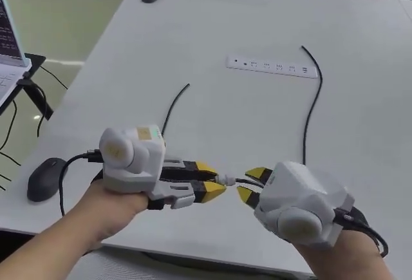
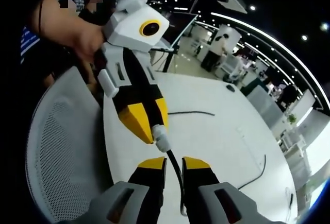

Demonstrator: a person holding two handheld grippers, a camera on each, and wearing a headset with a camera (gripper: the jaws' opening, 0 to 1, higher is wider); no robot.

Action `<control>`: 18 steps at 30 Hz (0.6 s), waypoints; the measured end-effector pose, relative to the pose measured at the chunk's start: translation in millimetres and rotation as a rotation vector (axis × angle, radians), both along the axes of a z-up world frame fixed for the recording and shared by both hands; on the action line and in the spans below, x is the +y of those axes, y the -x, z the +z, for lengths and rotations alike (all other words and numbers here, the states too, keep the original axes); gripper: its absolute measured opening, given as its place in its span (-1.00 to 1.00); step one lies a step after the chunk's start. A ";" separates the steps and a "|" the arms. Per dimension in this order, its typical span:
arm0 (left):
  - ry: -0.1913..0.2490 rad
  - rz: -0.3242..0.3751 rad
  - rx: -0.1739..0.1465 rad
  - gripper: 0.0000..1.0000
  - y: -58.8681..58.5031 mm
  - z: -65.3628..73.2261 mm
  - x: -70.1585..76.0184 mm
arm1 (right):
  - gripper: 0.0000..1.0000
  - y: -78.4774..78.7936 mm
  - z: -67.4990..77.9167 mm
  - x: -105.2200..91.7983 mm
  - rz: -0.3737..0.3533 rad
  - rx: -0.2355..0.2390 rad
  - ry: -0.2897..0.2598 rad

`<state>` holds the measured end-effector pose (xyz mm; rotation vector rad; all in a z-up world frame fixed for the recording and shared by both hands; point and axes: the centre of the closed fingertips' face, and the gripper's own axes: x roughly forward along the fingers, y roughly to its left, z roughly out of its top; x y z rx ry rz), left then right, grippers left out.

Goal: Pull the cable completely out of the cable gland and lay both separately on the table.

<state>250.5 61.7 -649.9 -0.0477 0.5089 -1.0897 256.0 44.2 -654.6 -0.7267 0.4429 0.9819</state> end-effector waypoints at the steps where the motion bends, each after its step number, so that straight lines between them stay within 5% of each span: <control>1: 0.000 0.000 0.003 -0.71 0.1 -0.3 -0.2 | -0.87 0.2 -0.2 1.1 0.006 -0.003 0.005; 18: -0.014 -0.013 -0.007 -0.71 0.8 -1.1 0.3 | -0.99 1.5 -7.1 1.2 -0.030 0.054 -0.035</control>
